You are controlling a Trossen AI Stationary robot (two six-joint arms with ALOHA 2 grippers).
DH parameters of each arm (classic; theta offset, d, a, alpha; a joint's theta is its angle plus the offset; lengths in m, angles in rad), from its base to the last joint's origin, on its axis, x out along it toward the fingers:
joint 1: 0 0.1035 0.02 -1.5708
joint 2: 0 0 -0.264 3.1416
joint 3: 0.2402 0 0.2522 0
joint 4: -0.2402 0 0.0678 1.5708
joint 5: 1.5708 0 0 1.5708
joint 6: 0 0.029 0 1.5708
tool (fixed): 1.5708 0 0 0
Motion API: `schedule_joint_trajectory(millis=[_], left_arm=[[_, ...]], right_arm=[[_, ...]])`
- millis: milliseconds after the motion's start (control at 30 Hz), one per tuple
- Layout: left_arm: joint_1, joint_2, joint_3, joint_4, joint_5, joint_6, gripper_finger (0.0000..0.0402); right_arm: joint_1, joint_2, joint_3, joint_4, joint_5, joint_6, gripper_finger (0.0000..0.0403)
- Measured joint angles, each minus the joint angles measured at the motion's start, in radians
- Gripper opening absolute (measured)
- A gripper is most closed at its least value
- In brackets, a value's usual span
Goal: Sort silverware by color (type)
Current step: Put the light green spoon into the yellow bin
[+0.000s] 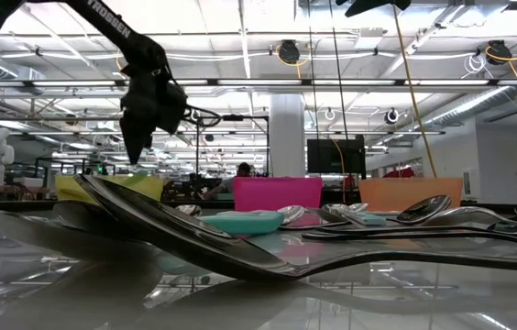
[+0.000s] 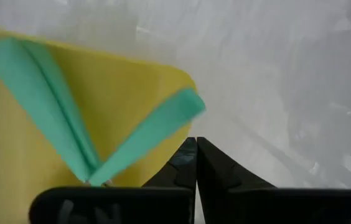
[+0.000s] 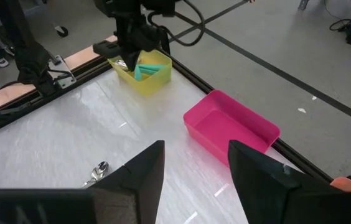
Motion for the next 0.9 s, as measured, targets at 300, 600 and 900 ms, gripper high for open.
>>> schedule_joint_trajectory(millis=[300, 600, 900], left_arm=[[-0.014, 0.0, -0.022, 0.095, -0.004, -0.011, 0.0006], [-0.005, 0.0, -0.021, 0.042, -0.023, -0.035, 0.0005], [-0.006, 0.0, -0.021, 0.105, -0.026, -0.054, 0.0005]], right_arm=[[0.0, 0.0, 0.0, 0.0, 0.0, 0.0, 0.0171], [-0.001, 0.0, 0.0, 0.0, 0.0, 0.0, 0.0171], [-0.001, 0.0, 0.0, 0.0, 0.0, -0.002, 0.0171]])
